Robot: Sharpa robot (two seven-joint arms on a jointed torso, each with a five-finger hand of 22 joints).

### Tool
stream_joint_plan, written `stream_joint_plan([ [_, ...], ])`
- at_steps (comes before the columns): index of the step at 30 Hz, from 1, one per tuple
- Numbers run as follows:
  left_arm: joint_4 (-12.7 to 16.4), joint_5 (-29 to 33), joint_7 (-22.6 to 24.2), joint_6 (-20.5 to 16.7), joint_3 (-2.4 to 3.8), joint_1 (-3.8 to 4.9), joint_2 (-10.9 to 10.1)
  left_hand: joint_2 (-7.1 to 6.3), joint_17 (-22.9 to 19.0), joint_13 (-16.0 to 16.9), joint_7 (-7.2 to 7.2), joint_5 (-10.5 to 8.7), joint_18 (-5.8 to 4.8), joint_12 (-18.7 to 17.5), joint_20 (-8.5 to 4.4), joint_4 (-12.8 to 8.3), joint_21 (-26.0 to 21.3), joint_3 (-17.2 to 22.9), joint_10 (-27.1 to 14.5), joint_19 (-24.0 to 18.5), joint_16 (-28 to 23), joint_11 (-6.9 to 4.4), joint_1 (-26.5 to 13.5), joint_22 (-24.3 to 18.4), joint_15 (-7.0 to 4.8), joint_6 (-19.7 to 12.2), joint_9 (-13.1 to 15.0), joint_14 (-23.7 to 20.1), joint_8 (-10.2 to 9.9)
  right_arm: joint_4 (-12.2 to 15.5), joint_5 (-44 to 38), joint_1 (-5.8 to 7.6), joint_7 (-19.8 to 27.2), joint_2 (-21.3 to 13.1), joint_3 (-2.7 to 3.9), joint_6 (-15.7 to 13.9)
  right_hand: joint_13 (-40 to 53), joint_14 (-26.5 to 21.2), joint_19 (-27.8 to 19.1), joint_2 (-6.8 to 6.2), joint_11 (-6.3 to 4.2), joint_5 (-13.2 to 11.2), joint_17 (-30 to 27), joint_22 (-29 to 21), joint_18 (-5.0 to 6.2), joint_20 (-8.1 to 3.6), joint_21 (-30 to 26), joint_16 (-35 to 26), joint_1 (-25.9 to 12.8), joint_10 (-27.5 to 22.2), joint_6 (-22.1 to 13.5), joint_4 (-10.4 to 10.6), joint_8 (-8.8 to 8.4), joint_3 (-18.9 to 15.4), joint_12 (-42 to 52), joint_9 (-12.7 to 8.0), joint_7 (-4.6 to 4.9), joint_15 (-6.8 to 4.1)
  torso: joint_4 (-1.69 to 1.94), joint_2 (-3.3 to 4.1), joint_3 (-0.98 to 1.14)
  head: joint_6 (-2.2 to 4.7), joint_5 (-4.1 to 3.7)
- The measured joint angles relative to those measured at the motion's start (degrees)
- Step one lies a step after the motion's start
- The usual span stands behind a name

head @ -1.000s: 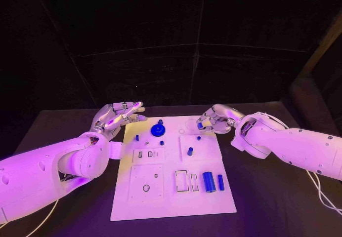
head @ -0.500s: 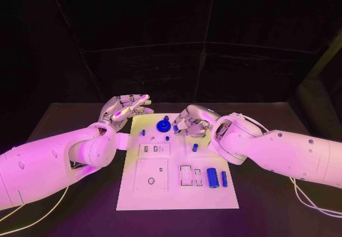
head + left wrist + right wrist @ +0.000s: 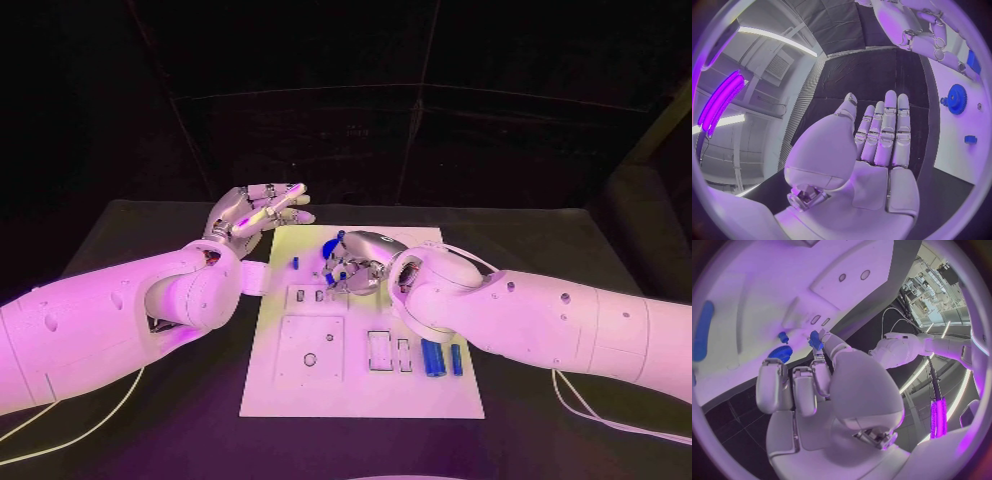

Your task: Assemble the parts on the task board

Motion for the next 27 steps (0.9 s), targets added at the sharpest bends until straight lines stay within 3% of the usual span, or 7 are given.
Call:
stream_joint_plan([
  [13, -0.4, 0.3, -0.2, -0.7, 0.00, 0.12, 0.3, 0.00, 0.0, 0.0, 0.00, 0.00, 0.00, 0.0, 0.00, 0.0, 0.0, 0.0, 0.0, 0.0, 0.0, 0.00, 0.0, -0.1, 0.00, 0.0, 0.0, 0.0, 0.0, -2.2, -2.9, -1.04, -1.7, 2.6, 0.01, 2.8, 0.1, 0.0, 0.0, -0.47, 0.00, 0.2, 0.0, -0.1, -0.01, 0.00, -0.2, 0.0, -0.4, 0.0, 0.0, 0.4, 0.01, 0.4, 0.0, 0.0, 0.00, 0.00, 0.12, 0.03, 0.14, -0.29, 0.96],
  [27, -0.6, 0.4, -0.3, -0.8, 0.00, 0.14, 0.6, 0.00, 0.0, 0.0, 0.21, 0.00, 0.00, -0.2, 0.00, 0.0, 0.0, 0.0, 0.0, 0.0, 0.0, 0.00, 0.0, 0.0, 0.00, 0.2, 0.0, 0.0, 0.0, -3.1, -4.3, -1.16, -2.1, 3.1, 0.17, 4.1, 0.2, 0.0, 0.0, -1.21, 0.00, 0.2, 0.0, -0.2, 0.00, 0.00, -0.2, 0.0, -1.7, 0.0, 0.0, 1.1, 0.01, 1.4, 0.0, 0.0, 0.00, 0.00, -0.03, 0.04, 0.20, -0.77, 1.10],
])
